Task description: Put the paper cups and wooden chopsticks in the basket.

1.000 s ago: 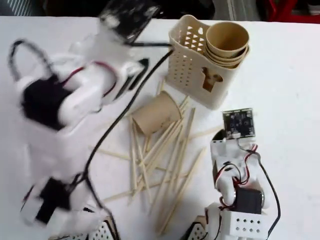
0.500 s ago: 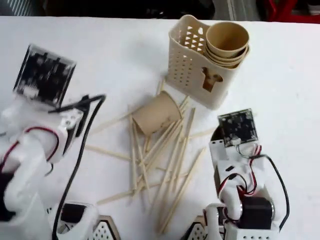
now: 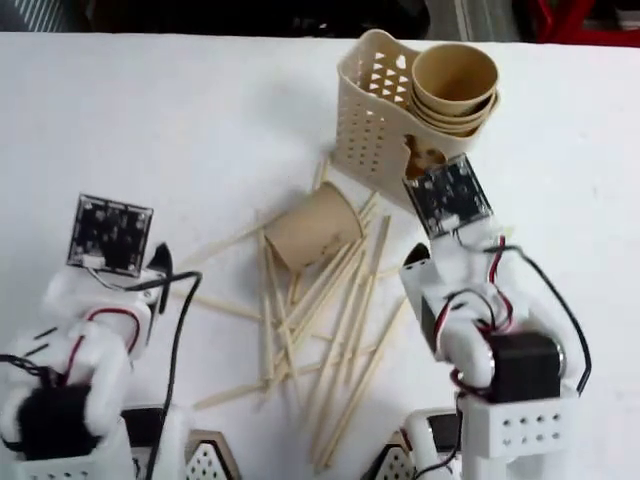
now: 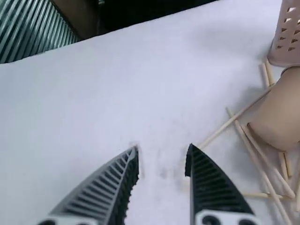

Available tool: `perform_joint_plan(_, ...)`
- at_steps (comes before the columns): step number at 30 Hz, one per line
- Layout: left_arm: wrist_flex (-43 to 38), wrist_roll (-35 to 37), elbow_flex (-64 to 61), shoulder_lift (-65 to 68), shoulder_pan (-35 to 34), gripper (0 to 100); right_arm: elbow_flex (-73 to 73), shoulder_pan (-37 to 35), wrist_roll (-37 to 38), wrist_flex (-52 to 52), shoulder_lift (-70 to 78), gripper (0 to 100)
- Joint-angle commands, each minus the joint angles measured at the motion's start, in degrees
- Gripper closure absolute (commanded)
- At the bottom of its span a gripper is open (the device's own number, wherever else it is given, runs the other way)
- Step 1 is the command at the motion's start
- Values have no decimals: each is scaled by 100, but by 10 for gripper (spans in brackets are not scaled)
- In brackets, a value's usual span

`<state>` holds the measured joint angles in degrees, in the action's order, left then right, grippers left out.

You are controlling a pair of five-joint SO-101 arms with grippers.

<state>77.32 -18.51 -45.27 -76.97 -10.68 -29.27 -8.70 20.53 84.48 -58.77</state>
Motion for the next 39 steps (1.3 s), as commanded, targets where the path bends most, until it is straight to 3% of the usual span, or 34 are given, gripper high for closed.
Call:
perform_joint_plan(1, -615, 53, -1257, -743, -251, 824, 651, -22, 9, 321, 593, 924)
perform_joint_plan(9, -1002, 53, -2699, -1798, -637, 824, 1600, -655, -123, 1042, 1842, 849)
perform_joint_plan(14, -958, 53, -3332, -2475, -769, 824, 1925, -989, -607, 1042, 2334, 848)
perform_joint_plan(19, -993, 53, -3877, -2765, -769, 824, 2163, -1086, -615, 1024, 2668, 848)
perform_joint_plan(33, -985, 53, -4237, -2765, -769, 827, 3376, -1086, -1169, 1077, 4251, 846)
perform_joint_plan(39, -976, 53, -4237, -2765, -769, 827, 3815, -1534, -1169, 1059, 4919, 845)
